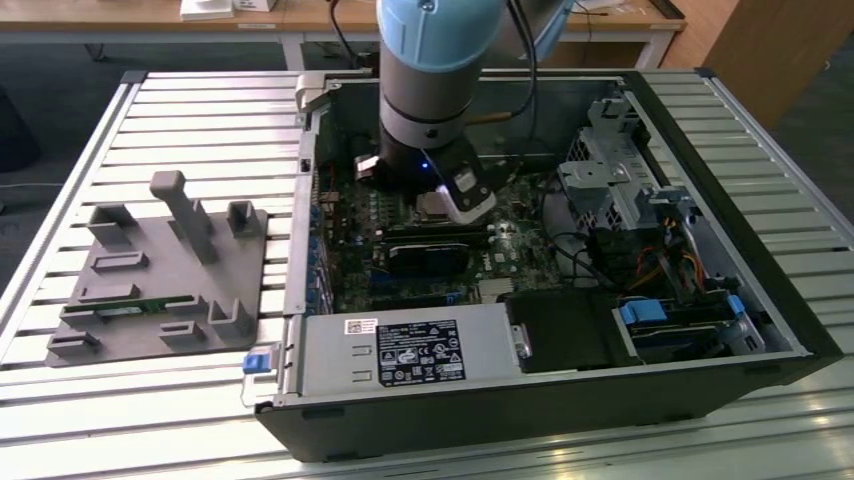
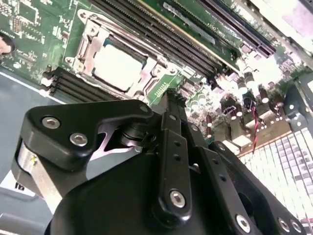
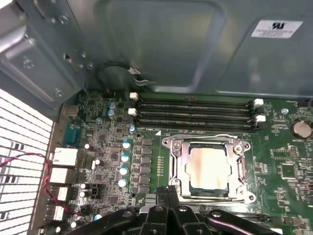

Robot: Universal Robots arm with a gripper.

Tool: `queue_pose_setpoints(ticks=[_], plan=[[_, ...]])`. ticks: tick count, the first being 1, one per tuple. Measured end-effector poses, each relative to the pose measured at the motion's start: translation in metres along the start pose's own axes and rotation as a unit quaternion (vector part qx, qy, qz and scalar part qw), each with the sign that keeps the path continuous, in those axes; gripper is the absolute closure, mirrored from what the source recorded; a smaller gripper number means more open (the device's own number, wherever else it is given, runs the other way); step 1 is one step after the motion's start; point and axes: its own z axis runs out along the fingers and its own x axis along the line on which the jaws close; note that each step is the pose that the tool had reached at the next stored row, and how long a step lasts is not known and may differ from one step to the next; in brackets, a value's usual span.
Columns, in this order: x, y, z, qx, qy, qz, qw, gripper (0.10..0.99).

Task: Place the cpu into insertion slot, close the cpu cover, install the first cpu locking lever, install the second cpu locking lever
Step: 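Install the second cpu locking lever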

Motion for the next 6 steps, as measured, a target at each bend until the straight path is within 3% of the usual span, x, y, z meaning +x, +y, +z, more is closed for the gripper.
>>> queue_pose_setpoints(ticks=[6], plan=[[0.0000, 0.0011, -0.0030, -0.0001, -0.0001, 0.000, 1.0000, 0.980]])
